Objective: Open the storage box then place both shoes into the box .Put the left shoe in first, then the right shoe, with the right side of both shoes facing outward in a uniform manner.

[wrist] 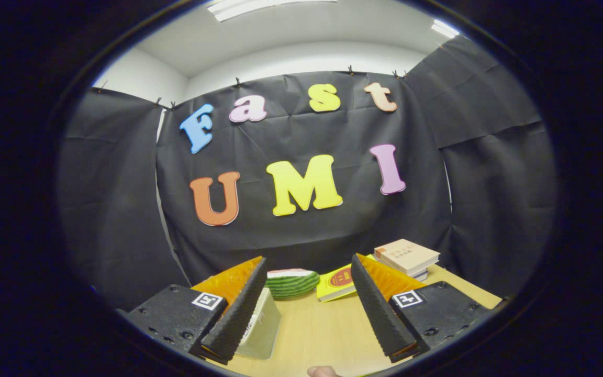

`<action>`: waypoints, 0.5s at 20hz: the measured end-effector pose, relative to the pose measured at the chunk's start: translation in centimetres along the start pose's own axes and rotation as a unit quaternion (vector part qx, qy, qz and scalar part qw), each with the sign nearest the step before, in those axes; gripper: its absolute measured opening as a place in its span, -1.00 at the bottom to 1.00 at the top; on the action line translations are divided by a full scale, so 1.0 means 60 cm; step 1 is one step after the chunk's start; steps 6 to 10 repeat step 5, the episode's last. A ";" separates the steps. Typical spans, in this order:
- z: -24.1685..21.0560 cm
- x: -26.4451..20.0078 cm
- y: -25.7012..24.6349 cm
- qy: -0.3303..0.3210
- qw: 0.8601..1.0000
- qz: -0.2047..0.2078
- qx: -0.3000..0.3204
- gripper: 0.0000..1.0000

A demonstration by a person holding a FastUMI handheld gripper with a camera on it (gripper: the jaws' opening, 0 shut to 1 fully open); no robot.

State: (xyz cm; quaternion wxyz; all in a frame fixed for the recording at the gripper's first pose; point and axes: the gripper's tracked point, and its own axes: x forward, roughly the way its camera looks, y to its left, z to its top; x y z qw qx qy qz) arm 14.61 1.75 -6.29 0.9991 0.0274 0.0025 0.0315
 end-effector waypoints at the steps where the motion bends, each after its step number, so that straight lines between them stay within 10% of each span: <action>1: 0.002 -0.003 -0.012 -0.001 1.000 -0.003 0.001 1.00; 10: 0.008 -0.012 -0.052 -0.001 1.000 -0.019 0.001 1.00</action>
